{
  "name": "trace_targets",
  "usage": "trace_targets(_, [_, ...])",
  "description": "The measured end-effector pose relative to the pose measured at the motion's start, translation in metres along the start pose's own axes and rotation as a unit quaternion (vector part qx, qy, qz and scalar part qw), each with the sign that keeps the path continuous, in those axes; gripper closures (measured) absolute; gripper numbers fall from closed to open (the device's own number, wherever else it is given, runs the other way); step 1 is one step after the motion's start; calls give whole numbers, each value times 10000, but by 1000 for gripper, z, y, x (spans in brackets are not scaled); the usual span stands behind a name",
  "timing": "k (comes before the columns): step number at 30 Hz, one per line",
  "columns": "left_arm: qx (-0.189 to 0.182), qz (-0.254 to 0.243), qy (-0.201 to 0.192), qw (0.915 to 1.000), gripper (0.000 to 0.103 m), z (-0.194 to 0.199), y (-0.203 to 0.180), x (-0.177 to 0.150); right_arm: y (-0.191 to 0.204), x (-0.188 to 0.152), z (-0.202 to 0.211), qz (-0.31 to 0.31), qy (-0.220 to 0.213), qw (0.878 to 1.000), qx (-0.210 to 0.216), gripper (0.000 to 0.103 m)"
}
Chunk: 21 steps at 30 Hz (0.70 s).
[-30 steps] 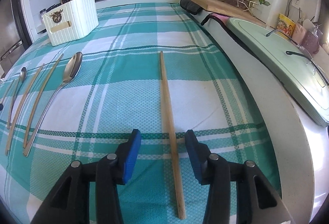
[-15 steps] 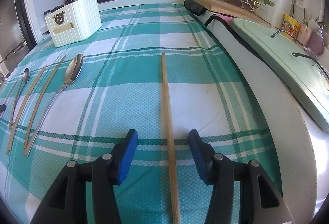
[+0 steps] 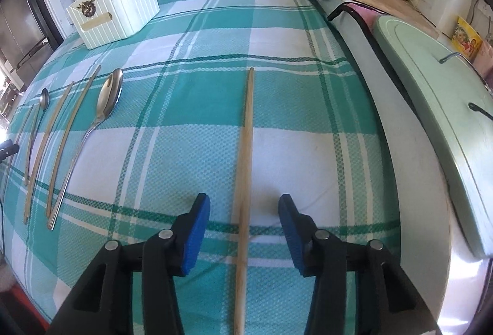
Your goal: Organize utensils
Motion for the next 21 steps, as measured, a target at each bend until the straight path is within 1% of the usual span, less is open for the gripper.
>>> trace_targets(1, [-20,-39,26,10000,24,-2,-1,6,-1,7,-4,4,35,10000,13,60])
trace_targets(3, [-46,-47,73,10000,33,-5,-4,16,-1,21,-13,20,96,9999,38,64])
trace_targets(4, [-36,-57,90,9999,37,-7,-5,22,-1,31,-18,45,83,10000,7,71])
trace_targets(5, [-48,-72,96,9999,50,-9,-7,29,-1,39,-21,43,85,10000,6,77])
trace_targets(6, [-76,-72,80,9999,67,-10,-8,34,-1,48,-26,35,90,10000,17,91])
trace_targets(7, [-90,-70,72,9999,79,-11,-10,41,-1,58,-32,63,85,9999,-25,96])
trace_targets(8, [-84,-60,65,9999,98,-11,-11,45,0,65,-35,102,89,9999,-56,96])
trace_targets(10, [-183,54,63,9998,99,-12,-9,51,2,79,-39,86,6,9999,-67,96])
trace_targets(12, [-248,195,-123,9994,99,-2,-5,53,6,91,-34,-76,-203,9997,96,96])
trace_targets(14, [-425,350,-465,9974,99,21,0,54,15,101,-15,-147,-613,9974,358,96])
trace_targets(17, [-578,497,-933,9927,99,57,6,53,35,106,27,-92,-1234,9896,731,96])
trace_targets(21, [-834,702,-1513,9825,99,112,16,51,62,101,78,119,-1746,9790,1046,96])
Point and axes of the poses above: each gripper's, at about its wrist camera, not at the fingertips, and z roughly against the way its jaws point, y to its left, x to its top, the point moved 5 cm from there along -z, roughly the way its jaws point, and after that the axes turned 6 degrees about x, right-handed, at the moved point
